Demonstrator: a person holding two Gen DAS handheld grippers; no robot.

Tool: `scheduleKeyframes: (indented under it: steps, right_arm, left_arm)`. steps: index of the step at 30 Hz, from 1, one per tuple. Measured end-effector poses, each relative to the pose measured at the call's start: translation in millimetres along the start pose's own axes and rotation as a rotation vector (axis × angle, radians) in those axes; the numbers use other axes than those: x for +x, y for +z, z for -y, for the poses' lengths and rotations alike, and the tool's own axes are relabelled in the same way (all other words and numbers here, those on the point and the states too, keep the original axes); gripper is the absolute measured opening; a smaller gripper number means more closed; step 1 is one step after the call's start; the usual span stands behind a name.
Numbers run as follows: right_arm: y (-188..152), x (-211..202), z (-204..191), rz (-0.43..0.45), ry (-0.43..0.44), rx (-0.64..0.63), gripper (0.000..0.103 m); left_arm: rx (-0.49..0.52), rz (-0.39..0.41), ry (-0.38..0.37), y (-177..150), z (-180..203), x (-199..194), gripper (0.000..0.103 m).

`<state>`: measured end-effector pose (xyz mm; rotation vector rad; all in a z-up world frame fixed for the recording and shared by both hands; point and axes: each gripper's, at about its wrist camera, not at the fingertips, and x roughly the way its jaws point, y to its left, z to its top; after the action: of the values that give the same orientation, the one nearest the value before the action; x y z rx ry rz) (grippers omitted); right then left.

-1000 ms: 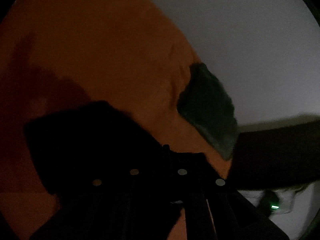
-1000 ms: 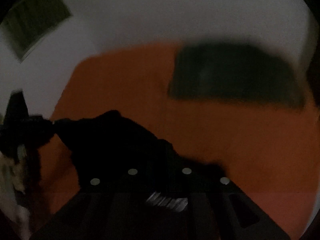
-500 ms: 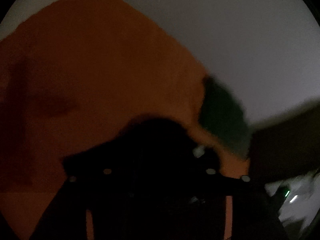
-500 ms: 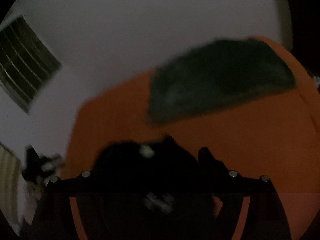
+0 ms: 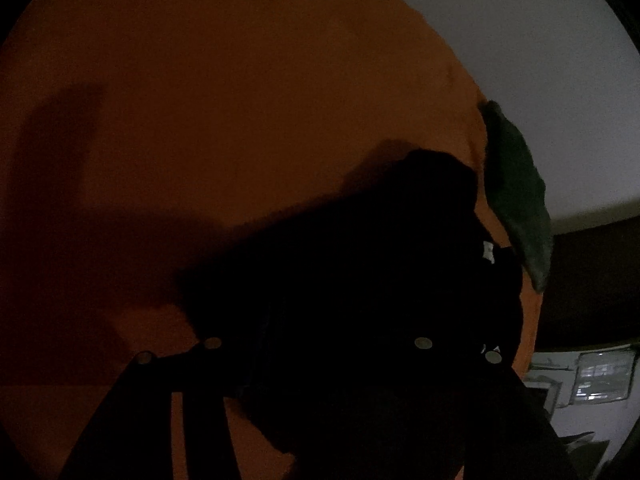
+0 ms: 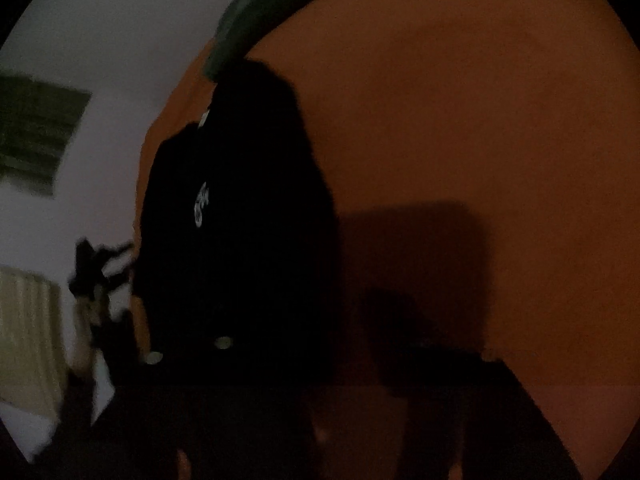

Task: Fold clothes
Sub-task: 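Lower the black shirt onto the blanket with both grippers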

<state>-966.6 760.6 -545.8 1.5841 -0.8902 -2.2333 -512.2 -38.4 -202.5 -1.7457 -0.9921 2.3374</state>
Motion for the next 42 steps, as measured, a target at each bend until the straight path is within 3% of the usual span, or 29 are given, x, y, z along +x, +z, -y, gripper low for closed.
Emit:
scheduleKeyframes:
  steps: [1,2,3,5,11,13,15,16,17,18,19,22,25,29,31,32,33,35,40,42]
  right_arm:
    - [0,-6,-6,0.026,-0.032,-0.022,0.004]
    - [0,-12,-11,0.053,-0.064,-0.045,0.002]
    - [0,-18,-17,0.079,-0.096,-0.067,0.002]
    - [0,-29,-28,0.132,-0.159,-0.111,0.002]
    - [29,-135,-43,0.5,-0.496,-0.181,0.002]
    - [47,-149,-33,0.488,-0.488,-0.142,0.002]
    - [54,-152,-23,0.484,-0.549,-0.126,0.003]
    - [59,-148,-16,0.433,-0.539,-0.1,0.005]
    - [63,-145,-10,0.381,-0.529,-0.073,0.014]
    - [67,-141,-3,0.33,-0.519,-0.046,0.022]
    - [71,-137,4,0.279,-0.508,-0.02,0.037]
    - [56,-138,18,0.303,-0.44,0.066,0.061]
    - [43,-131,28,0.291,-0.386,0.104,0.062]
    - [42,-117,48,0.251,-0.306,0.18,0.062]
    - [38,-115,58,0.244,-0.261,0.228,0.062]
    - [34,-113,63,0.251,-0.228,0.252,0.061]
    - [30,-111,68,0.259,-0.194,0.275,0.059]
    - [23,-111,70,0.275,-0.181,0.282,0.04]
    - [18,-115,66,0.322,-0.23,0.252,0.032]
    - [14,-113,66,0.324,-0.213,0.255,0.032]
  left_arm:
    - [0.006,0.017,-0.002,-2,0,2,0.046]
    - [0.011,0.034,-0.003,-4,0,4,0.035]
    - [0.02,0.05,0.006,-5,0,8,0.003]
    - [0.026,0.062,0.024,-5,1,10,0.0]
    - [0.01,0.167,0.06,5,-10,-11,0.0]
    - [-0.012,0.145,0.045,8,-18,-12,0.0]
    - [-0.036,0.103,0.016,9,-25,-10,0.0]
    - [-0.049,0.082,0.002,10,-29,-9,0.004]
    - [-0.061,0.06,-0.013,11,-33,-7,0.008]
    - [-0.075,0.034,-0.026,11,-36,-5,0.018]
    - [-0.089,0.008,-0.038,11,-38,-3,0.028]
    - [-0.087,0.061,-0.043,14,-40,-12,0.039]
    - [-0.069,0.072,-0.053,19,-39,-17,0.057]
    - [-0.048,0.04,-0.002,20,-39,-2,0.058]
    - [-0.055,0.047,-0.014,16,-41,5,0.054]
    - [-0.042,0.077,-0.039,13,-40,6,0.039]
    - [-0.028,0.077,-0.022,11,-37,10,0.001]
    - [0.001,0.078,0.014,8,-32,17,0.0]
    - [-0.022,0.176,0.05,19,-37,-8,0.0]
    - [-0.05,0.161,0.035,25,-47,-16,0.0]
